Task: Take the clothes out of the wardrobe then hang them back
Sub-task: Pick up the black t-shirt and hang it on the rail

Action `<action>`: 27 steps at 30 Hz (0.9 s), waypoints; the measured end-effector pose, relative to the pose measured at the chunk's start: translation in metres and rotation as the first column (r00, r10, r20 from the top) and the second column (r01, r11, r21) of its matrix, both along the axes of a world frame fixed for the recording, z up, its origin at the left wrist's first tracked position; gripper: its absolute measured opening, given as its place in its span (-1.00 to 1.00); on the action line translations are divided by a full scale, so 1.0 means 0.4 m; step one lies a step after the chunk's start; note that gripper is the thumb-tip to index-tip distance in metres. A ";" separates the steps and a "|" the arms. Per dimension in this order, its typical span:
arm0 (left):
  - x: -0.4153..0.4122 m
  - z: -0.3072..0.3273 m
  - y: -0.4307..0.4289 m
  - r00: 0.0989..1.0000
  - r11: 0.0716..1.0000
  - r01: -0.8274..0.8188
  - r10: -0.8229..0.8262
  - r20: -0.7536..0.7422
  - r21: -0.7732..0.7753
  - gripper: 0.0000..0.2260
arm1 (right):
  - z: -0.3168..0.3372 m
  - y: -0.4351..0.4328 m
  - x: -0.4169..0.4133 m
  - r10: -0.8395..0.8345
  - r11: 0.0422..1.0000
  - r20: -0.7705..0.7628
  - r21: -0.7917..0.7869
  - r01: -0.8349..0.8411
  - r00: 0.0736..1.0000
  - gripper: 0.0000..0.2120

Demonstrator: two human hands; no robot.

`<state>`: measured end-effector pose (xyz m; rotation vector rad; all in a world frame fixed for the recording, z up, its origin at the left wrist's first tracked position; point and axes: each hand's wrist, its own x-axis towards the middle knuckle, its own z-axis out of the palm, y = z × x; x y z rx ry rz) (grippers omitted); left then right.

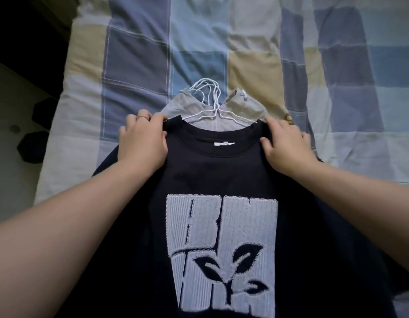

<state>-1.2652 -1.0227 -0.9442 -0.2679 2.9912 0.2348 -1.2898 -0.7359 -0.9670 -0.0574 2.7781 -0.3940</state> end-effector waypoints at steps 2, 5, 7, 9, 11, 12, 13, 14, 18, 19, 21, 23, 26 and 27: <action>-0.005 0.013 0.004 0.998 0.999 -0.018 0.021 -0.062 0.038 -0.78 | 0.014 -0.006 -0.020 -0.025 0.999 -0.038 0.023 0.026 0.999 -0.54; 0.014 0.067 0.012 0.992 0.991 0.002 0.016 -0.129 0.136 -0.82 | 0.073 0.007 -0.032 -0.061 0.996 -0.064 -0.069 0.056 0.996 -0.61; 0.034 0.123 0.011 0.987 0.982 0.043 -0.012 -0.162 0.186 -0.84 | 0.136 0.026 -0.023 -0.070 0.984 -0.081 -0.167 0.056 0.994 -0.66; 0.053 0.195 0.006 0.986 0.967 0.084 -0.045 -0.163 0.240 -0.85 | 0.214 0.055 0.002 -0.049 0.978 -0.097 -0.205 0.028 0.994 -0.76; 0.077 0.275 0.003 0.987 0.954 0.129 -0.096 -0.132 0.270 -0.84 | 0.308 0.086 0.043 -0.005 0.977 -0.109 -0.214 -0.019 0.994 -0.83; 0.093 0.319 0.003 0.986 0.950 0.154 -0.129 -0.107 0.271 -0.80 | 0.359 0.101 0.068 0.012 0.975 -0.110 -0.218 -0.036 0.994 -0.85; 0.109 0.362 0.005 0.983 0.946 0.178 -0.163 -0.079 0.272 -0.75 | 0.414 0.113 0.097 0.018 0.974 -0.102 -0.224 -0.041 0.995 -0.87; 0.126 0.408 0.007 0.980 0.939 0.201 -0.194 -0.051 0.281 -0.72 | 0.471 0.126 0.131 0.011 0.972 -0.092 -0.232 -0.032 0.996 -0.88; 0.216 0.588 0.021 0.964 0.897 0.250 -0.267 -0.006 0.363 -0.84 | 0.676 0.159 0.296 -0.049 0.971 -0.107 -0.236 0.022 0.993 -0.87; 0.244 0.634 0.029 0.960 0.886 0.265 -0.280 -0.017 0.381 -0.88 | 0.721 0.166 0.344 -0.074 0.969 -0.112 -0.243 0.044 0.991 -0.87; 0.306 0.720 0.049 0.953 0.858 0.295 -0.295 -0.066 0.420 -0.92 | 0.806 0.181 0.444 -0.131 0.962 -0.128 -0.256 0.095 0.983 -0.88; 0.365 0.795 0.072 0.942 0.828 0.333 -0.319 -0.109 0.451 -0.94 | 0.883 0.199 0.545 -0.185 0.953 -0.151 -0.270 0.140 0.971 -0.87; 0.433 0.895 0.115 0.912 0.785 0.405 -0.383 -0.146 0.470 -0.93 | 0.991 0.227 0.682 -0.263 0.934 -0.179 -0.291 0.205 0.948 -0.88; 0.448 0.926 0.133 0.901 0.768 0.429 -0.404 -0.160 0.475 -0.94 | 1.022 0.241 0.724 -0.291 0.927 -0.187 -0.300 0.227 0.938 -0.88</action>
